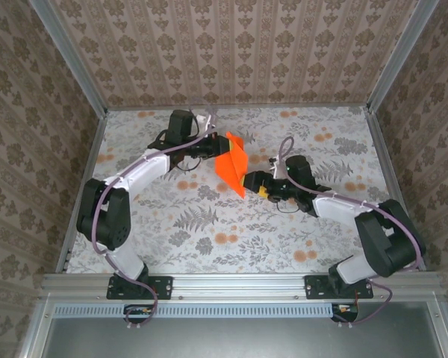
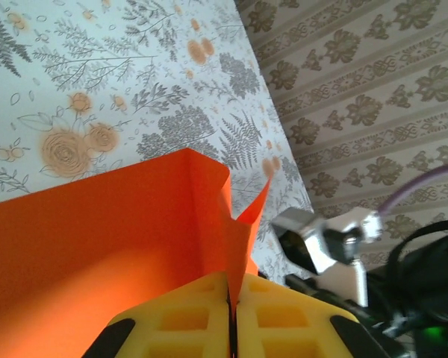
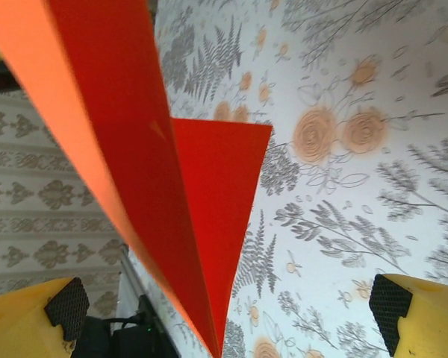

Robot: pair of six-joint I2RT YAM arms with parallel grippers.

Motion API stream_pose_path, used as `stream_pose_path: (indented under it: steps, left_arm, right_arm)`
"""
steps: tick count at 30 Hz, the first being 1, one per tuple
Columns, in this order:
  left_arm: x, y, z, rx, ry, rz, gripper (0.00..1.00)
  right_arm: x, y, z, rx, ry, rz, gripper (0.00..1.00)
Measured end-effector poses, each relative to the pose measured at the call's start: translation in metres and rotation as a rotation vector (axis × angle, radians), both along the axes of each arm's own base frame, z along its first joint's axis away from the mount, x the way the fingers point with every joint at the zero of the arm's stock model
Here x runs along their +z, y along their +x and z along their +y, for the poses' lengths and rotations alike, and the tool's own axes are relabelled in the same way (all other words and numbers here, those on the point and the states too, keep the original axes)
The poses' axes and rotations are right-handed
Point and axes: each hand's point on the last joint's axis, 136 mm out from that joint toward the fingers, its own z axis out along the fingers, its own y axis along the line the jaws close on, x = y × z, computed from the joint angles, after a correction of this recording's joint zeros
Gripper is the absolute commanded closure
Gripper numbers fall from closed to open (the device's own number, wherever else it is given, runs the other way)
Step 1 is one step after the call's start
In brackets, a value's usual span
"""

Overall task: Fold a paper plane with a square sheet of paper (fold left side to right side)
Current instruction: Turn over the paper at the center of the table.

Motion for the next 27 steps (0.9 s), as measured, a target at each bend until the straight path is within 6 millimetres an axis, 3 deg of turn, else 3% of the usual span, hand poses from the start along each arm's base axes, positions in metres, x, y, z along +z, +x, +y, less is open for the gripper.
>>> stream_pose_path:
  steps: [5,12,20,27]
  left_arm:
    - [0.008,-0.002,0.001,0.009,-0.014,0.003,0.91]
    - [0.012,-0.002,0.001,0.019,-0.024,0.020,0.91]
    - [0.017,-0.002,0.000,0.022,-0.045,0.025,0.91]
    - [0.008,-0.005,0.001,0.024,-0.044,0.048,0.91]
  right_arm:
    - [0.000,-0.003,0.022,0.055,0.075,0.013,0.03]
    - [0.019,0.002,0.033,0.076,0.174,-0.016,0.26]
    - [0.031,0.008,0.029,0.063,0.209,-0.045,0.42]
    - [0.048,0.015,0.019,0.037,0.229,-0.093,0.51]
